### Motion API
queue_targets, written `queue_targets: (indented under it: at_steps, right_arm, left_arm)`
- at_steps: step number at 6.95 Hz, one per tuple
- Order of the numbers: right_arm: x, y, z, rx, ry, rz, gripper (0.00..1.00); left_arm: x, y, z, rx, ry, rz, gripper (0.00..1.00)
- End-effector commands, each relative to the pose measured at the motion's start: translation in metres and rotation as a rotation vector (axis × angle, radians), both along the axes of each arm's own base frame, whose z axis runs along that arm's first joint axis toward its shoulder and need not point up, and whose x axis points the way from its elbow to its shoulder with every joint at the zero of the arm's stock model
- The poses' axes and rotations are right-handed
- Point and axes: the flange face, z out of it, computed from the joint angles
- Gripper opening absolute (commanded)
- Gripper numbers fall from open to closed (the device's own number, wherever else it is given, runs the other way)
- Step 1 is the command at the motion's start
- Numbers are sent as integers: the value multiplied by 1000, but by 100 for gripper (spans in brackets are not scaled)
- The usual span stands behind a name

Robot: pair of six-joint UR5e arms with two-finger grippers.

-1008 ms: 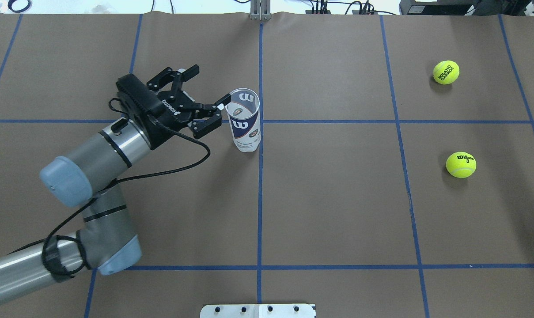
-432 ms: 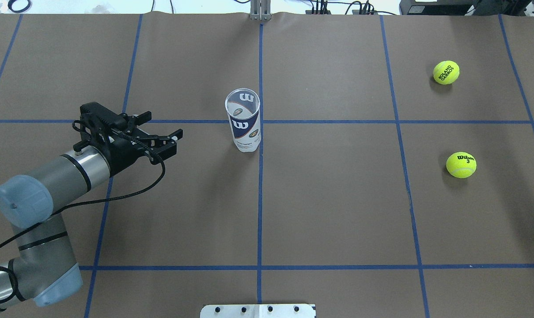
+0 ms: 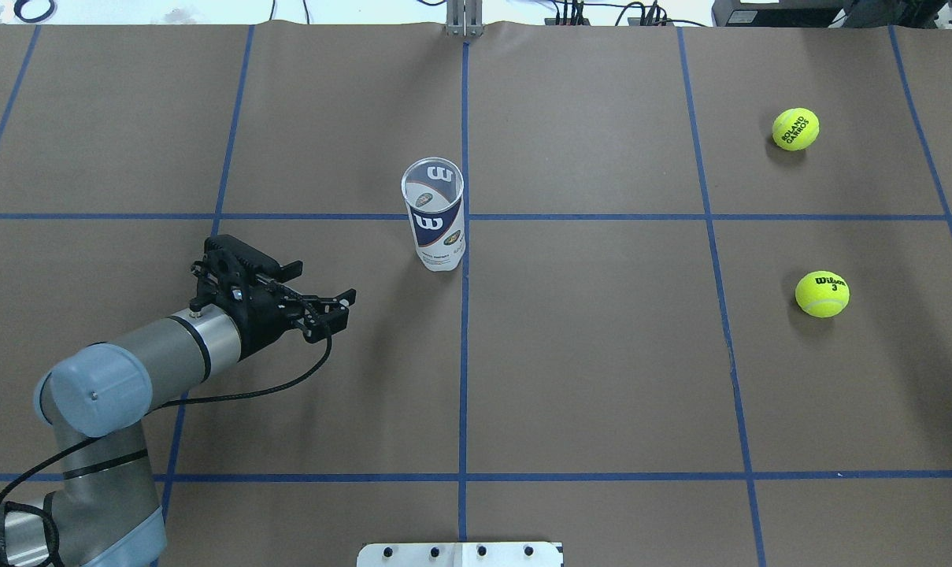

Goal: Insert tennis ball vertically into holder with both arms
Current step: 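Regrasp the tube low with the left gripper while the right grasps the Wilson ball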

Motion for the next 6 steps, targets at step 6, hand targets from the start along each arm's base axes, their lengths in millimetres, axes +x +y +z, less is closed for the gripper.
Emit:
queue_targets:
  at_steps: [6]
  right_arm:
    - [-236,-36,-76,17,31,-32,100]
  left_arm:
    - [36,-1,-34,-2,-18,22,99]
